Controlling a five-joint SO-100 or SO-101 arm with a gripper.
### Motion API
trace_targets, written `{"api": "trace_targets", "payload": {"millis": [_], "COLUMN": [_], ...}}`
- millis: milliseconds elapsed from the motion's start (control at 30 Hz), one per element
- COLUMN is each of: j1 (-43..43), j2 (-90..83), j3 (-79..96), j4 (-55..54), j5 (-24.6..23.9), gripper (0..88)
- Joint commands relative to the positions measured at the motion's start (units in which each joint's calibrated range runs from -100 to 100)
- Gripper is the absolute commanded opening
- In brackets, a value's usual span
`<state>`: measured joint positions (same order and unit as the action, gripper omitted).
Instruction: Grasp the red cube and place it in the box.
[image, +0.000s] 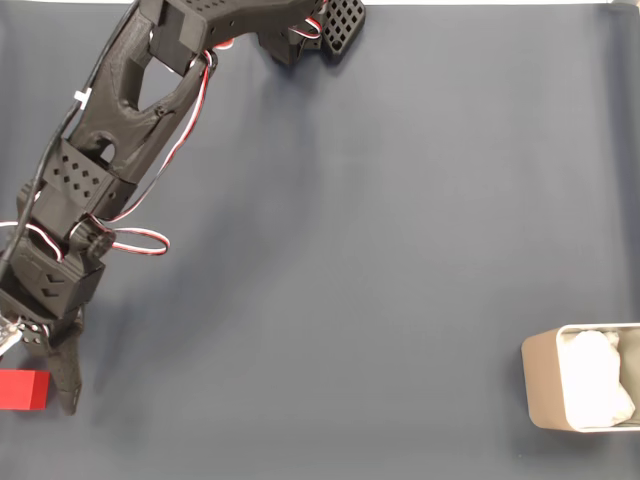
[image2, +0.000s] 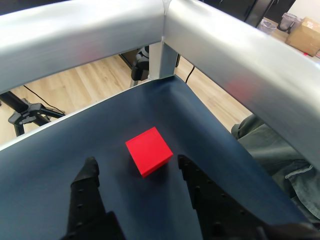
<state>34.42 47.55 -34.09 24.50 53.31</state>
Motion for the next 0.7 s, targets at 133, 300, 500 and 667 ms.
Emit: {"api": "trace_targets", "payload": {"millis": [133,300,500,667], "j1": [0.73,0.73,0.59,0.24], "j2": [1.67,3.75,5.92,7.22], "j3": [-5.24,-7.43,-10.17,-11.90], "j4": [-1.96,-3.11,-3.52,-3.93], "j5": [0.24,0.15,-0.24,-0.44], "gripper": [39.0,39.5,39.7,39.7]}}
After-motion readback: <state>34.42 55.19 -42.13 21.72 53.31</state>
